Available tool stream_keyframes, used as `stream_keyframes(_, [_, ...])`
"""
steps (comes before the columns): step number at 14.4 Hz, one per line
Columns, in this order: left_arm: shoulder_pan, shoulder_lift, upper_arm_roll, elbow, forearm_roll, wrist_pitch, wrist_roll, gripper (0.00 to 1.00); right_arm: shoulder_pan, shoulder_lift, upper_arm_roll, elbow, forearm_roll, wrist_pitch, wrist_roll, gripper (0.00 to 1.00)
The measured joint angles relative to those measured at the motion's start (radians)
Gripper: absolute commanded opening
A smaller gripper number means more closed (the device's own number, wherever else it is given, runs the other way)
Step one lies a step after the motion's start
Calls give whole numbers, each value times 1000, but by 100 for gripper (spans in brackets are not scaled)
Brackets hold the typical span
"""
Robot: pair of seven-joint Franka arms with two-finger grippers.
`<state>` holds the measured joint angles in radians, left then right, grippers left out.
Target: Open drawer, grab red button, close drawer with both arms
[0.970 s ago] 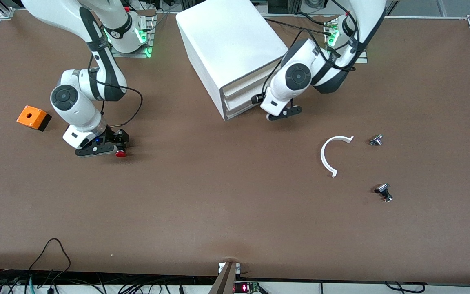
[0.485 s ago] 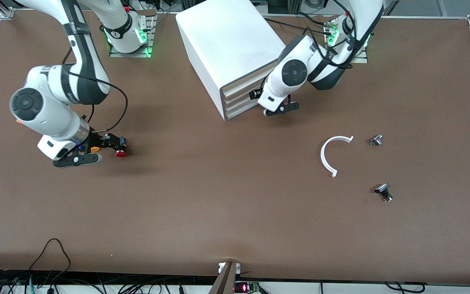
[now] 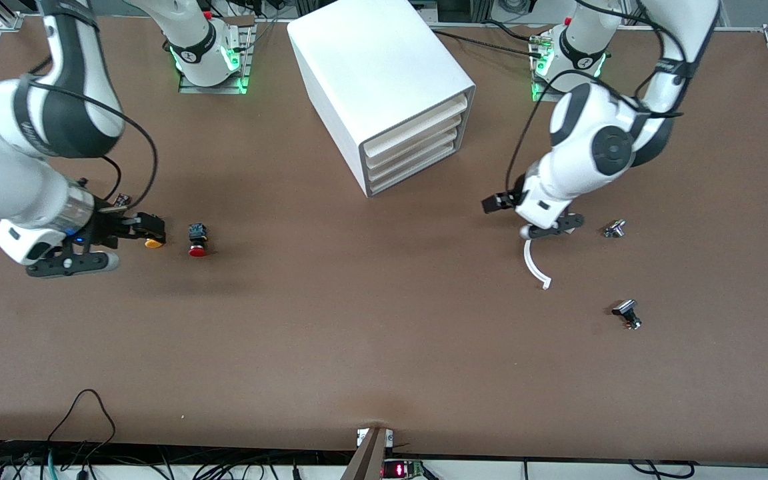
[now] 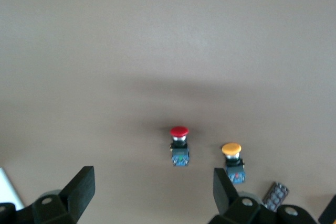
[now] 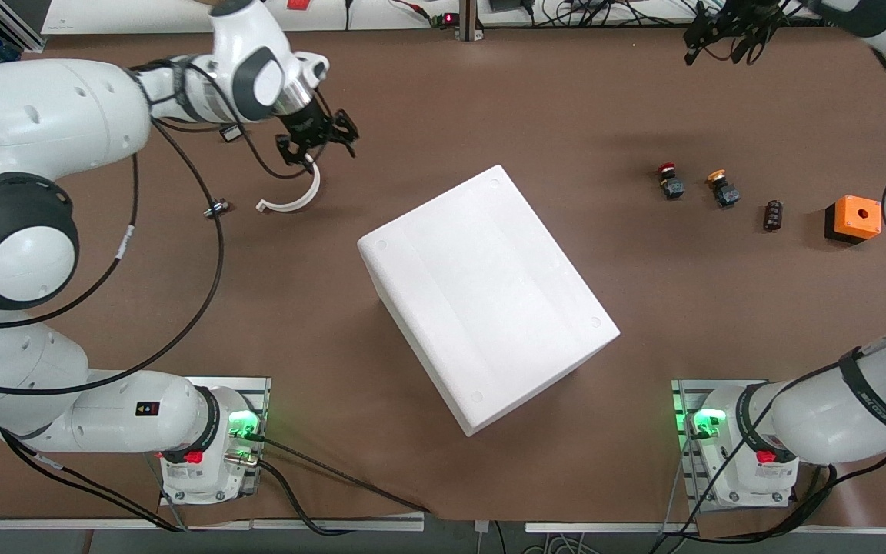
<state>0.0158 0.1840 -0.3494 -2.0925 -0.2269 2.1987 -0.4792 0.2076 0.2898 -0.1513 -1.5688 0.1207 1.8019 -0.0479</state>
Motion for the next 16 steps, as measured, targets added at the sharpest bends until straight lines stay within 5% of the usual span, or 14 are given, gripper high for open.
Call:
stream_keyframes(4, [63, -68, 109, 111, 62, -187, 288, 100, -127, -30, 38, 94, 0, -168, 8, 100])
stream_keyframes(9, [104, -145, 142, 268, 181, -427, 369, 100, -151, -52, 8, 146, -59, -298, 8, 100])
stream_keyframes(16, [133, -167, 149, 316, 183, -473, 374, 100, -142, -50, 15, 146, -113, -297, 20, 100])
